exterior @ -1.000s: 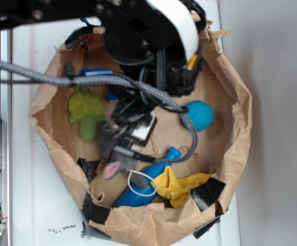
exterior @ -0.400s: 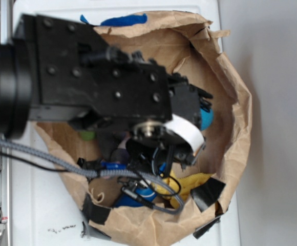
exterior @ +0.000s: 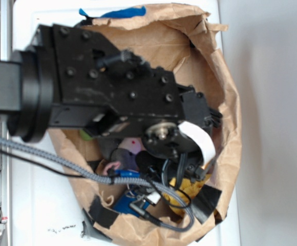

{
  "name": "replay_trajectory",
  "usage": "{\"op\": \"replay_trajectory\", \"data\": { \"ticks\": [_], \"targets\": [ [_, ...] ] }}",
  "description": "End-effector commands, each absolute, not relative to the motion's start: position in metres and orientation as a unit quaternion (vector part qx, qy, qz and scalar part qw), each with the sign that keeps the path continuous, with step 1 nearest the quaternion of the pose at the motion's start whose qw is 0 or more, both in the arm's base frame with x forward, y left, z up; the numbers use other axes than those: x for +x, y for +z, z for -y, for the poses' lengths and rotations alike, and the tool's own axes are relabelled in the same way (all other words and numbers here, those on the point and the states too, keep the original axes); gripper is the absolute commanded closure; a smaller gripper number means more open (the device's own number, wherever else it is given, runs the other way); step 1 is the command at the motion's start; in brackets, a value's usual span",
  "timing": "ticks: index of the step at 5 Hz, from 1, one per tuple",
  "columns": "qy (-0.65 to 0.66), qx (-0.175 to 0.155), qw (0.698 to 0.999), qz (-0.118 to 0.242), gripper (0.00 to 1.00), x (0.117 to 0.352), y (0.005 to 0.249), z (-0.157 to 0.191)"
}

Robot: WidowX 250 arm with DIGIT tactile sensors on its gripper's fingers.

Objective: Grab the yellow cloth.

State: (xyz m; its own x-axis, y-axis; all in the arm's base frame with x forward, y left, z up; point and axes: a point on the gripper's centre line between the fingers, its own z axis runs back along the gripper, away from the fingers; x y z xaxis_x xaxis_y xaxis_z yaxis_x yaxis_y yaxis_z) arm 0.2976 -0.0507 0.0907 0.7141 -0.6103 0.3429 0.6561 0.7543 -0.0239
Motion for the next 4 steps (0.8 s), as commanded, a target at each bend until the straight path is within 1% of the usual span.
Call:
{"op": "replay_trajectory", "data": {
  "ticks": [1, 2, 4],
  "targets": [
    [-0.350, -0.093, 0.908, 0.212, 0.00, 0.2927, 0.1037, 0.0657],
    [-0.358, -0.135, 0.900, 0.209, 0.00, 0.2882, 0.0994, 0.0686],
    [-0.361, -0.141, 0.899, 0.204, 0.00, 0.2839, 0.0989, 0.0695]
  ]
}}
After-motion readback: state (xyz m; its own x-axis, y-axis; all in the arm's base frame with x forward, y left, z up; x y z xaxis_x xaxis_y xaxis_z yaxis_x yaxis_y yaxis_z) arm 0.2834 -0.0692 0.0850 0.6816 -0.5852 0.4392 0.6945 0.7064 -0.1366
